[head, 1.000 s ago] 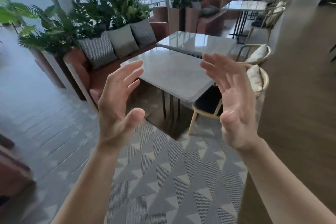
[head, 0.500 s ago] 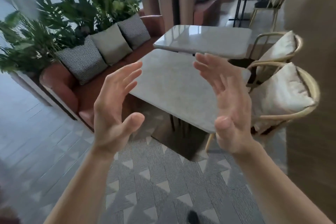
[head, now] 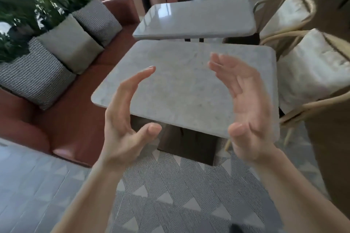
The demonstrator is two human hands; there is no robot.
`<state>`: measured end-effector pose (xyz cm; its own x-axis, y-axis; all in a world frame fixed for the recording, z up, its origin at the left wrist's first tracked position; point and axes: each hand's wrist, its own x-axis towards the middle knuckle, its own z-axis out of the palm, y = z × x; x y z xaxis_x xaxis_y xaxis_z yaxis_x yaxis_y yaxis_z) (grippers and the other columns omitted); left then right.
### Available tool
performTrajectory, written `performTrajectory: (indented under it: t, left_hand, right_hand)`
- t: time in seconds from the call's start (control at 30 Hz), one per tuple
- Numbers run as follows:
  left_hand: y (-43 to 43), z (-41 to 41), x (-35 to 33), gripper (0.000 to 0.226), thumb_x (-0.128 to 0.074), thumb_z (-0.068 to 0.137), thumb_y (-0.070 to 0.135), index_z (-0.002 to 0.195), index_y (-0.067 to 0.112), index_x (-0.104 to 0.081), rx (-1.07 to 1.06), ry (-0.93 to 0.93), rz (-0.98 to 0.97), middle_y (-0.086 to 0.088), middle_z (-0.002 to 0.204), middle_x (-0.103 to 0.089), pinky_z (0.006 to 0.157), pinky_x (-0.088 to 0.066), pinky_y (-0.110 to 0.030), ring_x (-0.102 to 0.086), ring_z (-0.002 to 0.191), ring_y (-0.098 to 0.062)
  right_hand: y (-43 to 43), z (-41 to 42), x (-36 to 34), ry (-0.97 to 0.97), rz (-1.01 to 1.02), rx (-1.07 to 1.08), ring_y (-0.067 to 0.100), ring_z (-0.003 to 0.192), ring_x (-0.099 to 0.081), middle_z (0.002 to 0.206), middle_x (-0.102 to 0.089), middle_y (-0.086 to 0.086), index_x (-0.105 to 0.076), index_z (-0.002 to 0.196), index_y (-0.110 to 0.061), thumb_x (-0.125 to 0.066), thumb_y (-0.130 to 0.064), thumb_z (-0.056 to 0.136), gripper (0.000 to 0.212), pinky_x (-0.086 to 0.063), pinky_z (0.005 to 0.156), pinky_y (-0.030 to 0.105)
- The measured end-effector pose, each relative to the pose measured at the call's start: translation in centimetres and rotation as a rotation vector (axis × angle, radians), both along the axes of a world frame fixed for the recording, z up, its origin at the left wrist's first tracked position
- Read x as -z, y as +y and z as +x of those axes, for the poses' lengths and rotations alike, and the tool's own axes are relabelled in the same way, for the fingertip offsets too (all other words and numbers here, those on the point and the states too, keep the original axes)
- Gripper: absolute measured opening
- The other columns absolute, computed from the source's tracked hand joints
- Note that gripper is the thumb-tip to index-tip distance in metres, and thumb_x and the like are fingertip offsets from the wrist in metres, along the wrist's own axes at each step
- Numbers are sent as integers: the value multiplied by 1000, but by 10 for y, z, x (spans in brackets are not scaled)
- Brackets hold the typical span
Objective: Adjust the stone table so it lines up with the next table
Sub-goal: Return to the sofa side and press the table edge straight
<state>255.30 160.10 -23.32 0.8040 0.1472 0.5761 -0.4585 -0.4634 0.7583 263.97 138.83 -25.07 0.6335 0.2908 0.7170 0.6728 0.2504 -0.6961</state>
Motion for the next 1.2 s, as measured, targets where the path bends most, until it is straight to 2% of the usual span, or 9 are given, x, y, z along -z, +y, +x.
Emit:
performTrajectory:
  t: [0.17, 0.23, 0.33, 0.43, 0.53, 0.67, 0.87, 1.07, 1.2]
  left_hand:
    - [56, 16, 74, 84, -63, 85, 85, 149, 32, -52, 91, 141, 113, 14, 154, -58, 128, -34, -34, -49, 152, -11]
    - [73, 32, 104, 86, -63, 82, 87, 150, 36, -49, 99, 211, 172, 14, 156, -56, 130, -32, -34, -47, 153, -9]
    - [93, 69, 145, 99, -63, 70, 94, 154, 48, -38, 52, 350, 304, 15, 167, -42, 135, -15, -59, -29, 165, -21]
    - [113, 108, 186, 119, -58, 56, 101, 160, 57, -20, 8, 477, 547, 22, 173, -19, 135, 6, -61, -3, 170, -23]
    - [130, 142, 222, 126, -38, 51, 114, 161, 63, -2, 35, 538, 758, 15, 180, 2, 133, 13, -60, 15, 167, -26]
    - [149, 174, 256, 127, -24, 43, 119, 153, 71, 17, 75, 633, 942, 10, 181, 15, 134, 11, -63, 20, 167, -36]
    - [156, 175, 284, 120, -15, 58, 113, 162, 59, 8, -24, 508, 1098, 4, 182, -7, 134, -7, -67, -11, 168, -41]
    - [158, 180, 292, 114, -8, 63, 113, 163, 60, 5, -46, 444, 1149, 5, 182, -11, 133, -13, -68, -15, 168, -41]
    - [154, 181, 291, 114, -10, 63, 113, 163, 60, -2, -53, 446, 1147, 6, 181, -15, 133, -14, -67, -17, 168, -39]
  right_hand:
    - [41, -1, 71, -19, -131, 206, 35, 148, -53, 153, -51, 21, -42, 150, 4, -54, -74, 101, 92, -44, 124, 60]
    - [49, 12, 101, 50, -264, 301, 30, 149, -53, 154, -53, 17, -45, 152, 4, -52, -79, 98, 99, -42, 128, 47]
    - [60, 39, 140, 182, -557, 373, 18, 156, -44, 164, -49, 6, -43, 161, -11, -57, -82, 88, 102, -30, 129, 23]
    - [72, 73, 181, 196, -929, 401, 20, 169, -21, 180, -26, 5, -26, 170, -17, -44, -88, 84, 113, -9, 137, 37]
    - [76, 97, 220, 195, -1280, 438, 25, 172, 5, 185, 1, 3, -2, 174, -28, -25, -106, 74, 129, 11, 137, 47]
    - [65, 103, 258, 133, -1592, 544, 42, 171, 6, 184, 7, 10, 11, 171, -34, -1, -114, 63, 135, 4, 135, 66]
    - [69, 104, 262, 50, -1664, 631, 47, 168, -16, 183, -14, 13, -8, 173, -31, 8, -110, 66, 134, -16, 134, 69]
    - [68, 108, 264, 14, -1672, 656, 52, 157, -41, 172, -41, 19, -38, 167, -23, -3, -107, 77, 128, -37, 124, 73]
    - [65, 111, 265, 24, -1691, 630, 47, 167, -23, 181, -20, 13, -16, 173, -31, 1, -110, 70, 130, -21, 133, 69]
